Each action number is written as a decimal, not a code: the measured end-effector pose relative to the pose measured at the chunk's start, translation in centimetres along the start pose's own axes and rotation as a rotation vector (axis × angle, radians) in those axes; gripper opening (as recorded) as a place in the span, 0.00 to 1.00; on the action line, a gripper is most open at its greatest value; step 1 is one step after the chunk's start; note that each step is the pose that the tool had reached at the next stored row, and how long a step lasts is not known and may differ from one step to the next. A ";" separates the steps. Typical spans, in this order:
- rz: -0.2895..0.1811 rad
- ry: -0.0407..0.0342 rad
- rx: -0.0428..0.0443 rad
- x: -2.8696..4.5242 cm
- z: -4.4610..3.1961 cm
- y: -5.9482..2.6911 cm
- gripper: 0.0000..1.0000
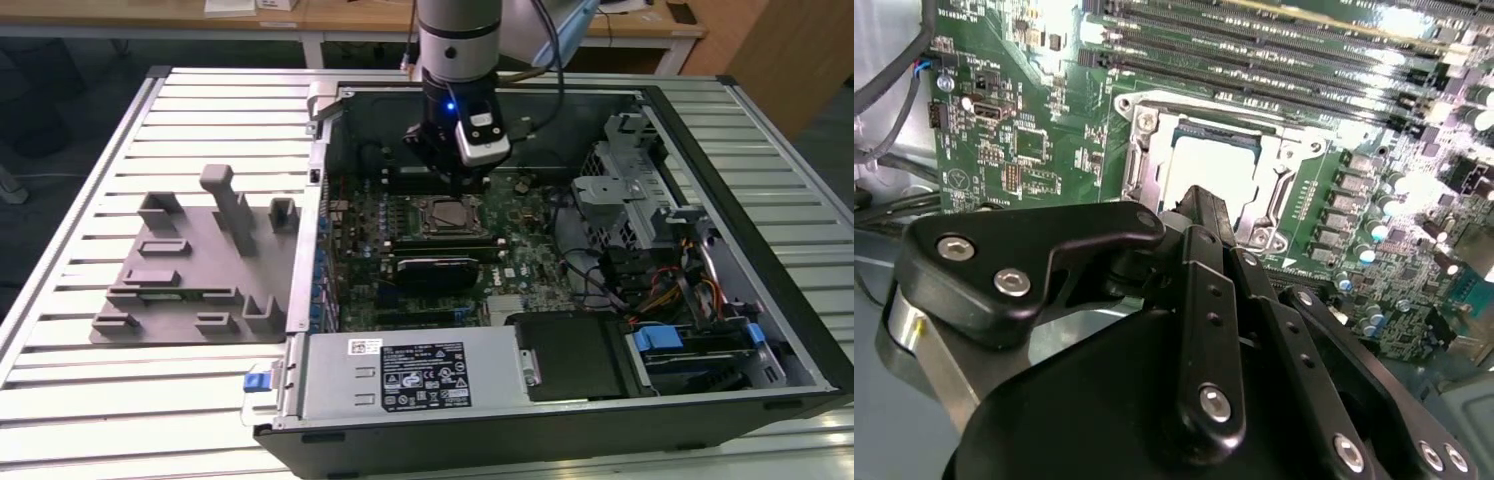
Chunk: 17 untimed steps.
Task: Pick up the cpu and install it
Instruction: 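Install the second cpu locking lever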
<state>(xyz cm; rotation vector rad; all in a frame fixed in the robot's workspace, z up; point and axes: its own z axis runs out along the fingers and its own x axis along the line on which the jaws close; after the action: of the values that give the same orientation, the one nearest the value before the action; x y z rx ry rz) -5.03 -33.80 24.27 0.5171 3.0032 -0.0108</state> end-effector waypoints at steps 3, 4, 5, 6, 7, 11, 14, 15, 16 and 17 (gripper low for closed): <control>0.000 0.0000 0.0001 -0.15 0.01 -0.41 0.11; 0.000 0.0000 0.0000 -0.20 0.01 -0.55 0.11; 0.000 -0.0001 0.0000 -0.25 0.02 -0.70 0.11; 0.000 0.0000 0.0000 -0.30 0.02 -0.85 0.11; 0.000 0.0000 0.0000 -0.35 0.03 -0.99 0.11; 0.000 0.0000 0.0000 -0.54 0.04 -1.53 0.11; 0.000 0.0000 0.0000 -0.67 0.05 -1.90 0.11; 0.000 0.0000 0.0000 -0.71 0.06 -2.00 0.11; 0.000 0.0001 0.0001 -0.74 0.06 -2.10 0.11; 0.000 0.0000 0.0000 -0.77 0.06 -2.18 0.11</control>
<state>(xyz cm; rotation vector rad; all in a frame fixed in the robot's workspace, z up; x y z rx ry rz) -5.03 -36.12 24.26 0.5172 3.0032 -0.0108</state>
